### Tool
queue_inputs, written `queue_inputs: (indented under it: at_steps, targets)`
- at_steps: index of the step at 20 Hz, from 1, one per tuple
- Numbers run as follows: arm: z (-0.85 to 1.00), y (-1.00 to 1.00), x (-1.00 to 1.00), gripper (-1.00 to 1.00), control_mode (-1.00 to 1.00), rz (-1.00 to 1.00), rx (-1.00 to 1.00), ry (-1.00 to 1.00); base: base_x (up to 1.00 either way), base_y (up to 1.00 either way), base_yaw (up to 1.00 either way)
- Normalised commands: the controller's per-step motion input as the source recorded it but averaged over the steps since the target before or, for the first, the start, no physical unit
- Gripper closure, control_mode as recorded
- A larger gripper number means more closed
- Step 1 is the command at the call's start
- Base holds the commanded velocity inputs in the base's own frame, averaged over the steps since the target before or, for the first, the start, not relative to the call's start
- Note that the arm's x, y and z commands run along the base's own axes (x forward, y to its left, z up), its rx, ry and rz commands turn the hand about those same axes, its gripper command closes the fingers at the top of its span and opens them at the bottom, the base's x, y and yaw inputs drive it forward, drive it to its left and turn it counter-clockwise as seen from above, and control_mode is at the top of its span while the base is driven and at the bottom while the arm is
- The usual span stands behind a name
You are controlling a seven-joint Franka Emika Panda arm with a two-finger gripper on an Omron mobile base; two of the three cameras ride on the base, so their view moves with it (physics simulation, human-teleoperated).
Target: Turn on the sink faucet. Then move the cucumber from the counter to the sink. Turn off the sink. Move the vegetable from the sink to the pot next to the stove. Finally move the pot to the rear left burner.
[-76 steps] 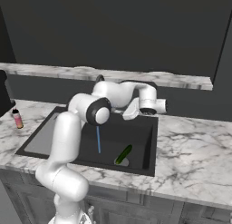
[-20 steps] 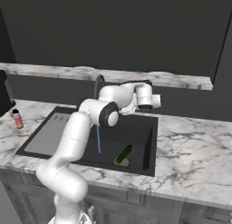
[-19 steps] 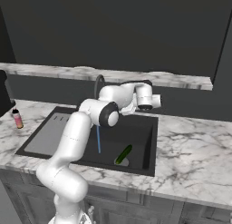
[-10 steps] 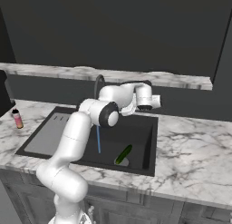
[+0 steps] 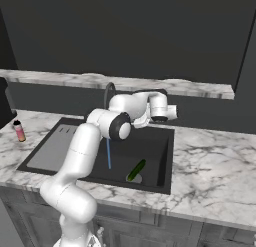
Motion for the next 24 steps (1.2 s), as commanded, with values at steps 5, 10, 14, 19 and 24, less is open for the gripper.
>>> queue_inputs:
  at_steps: [5, 10, 14, 19, 24]
  targets:
    - [-0.01, 0.0, 0.02, -1.0, -1.0, 0.01, 0.02, 0.0, 0.0, 0.0, 0.0]
    - [0.0, 0.1, 0.0, -1.0, -1.0, 0.04, 0.01, 0.0, 0.0, 0.0, 0.0]
    - [0.0, 0.12, 0.0, -1.0, -1.0, 0.04, 0.0, 0.0, 0.0, 0.0, 0.0]
    - [0.0, 0.11, 0.0, -1.0, -1.0, 0.03, 0.0, 0.0, 0.0, 0.0, 0.0]
    - [0.0, 0.08, 0.0, -1.0, -1.0, 0.01, 0.0, 0.0, 0.0, 0.0, 0.0]
